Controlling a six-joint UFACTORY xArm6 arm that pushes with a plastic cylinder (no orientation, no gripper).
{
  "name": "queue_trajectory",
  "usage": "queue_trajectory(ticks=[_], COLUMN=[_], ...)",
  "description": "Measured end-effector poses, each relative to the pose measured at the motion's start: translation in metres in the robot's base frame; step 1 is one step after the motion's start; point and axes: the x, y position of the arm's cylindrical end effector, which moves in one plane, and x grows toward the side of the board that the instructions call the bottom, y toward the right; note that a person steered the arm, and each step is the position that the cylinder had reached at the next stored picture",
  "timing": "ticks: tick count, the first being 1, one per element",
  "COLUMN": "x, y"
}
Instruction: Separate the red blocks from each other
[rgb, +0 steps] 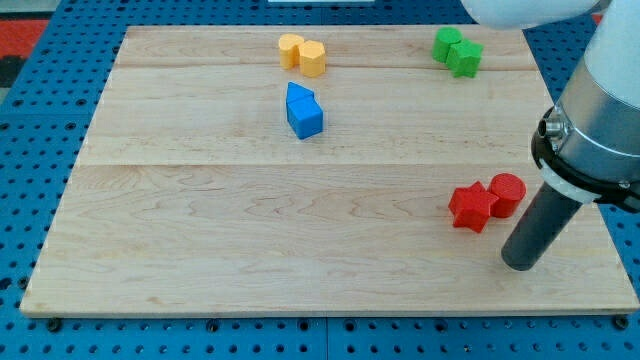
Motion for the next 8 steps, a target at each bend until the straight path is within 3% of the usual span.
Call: queue_trajectory(ticks=[3, 5, 6, 8], x=[-0.001, -0.021, -0.055, -0.065], y=[0.007, 0.103, 0.072, -0.002])
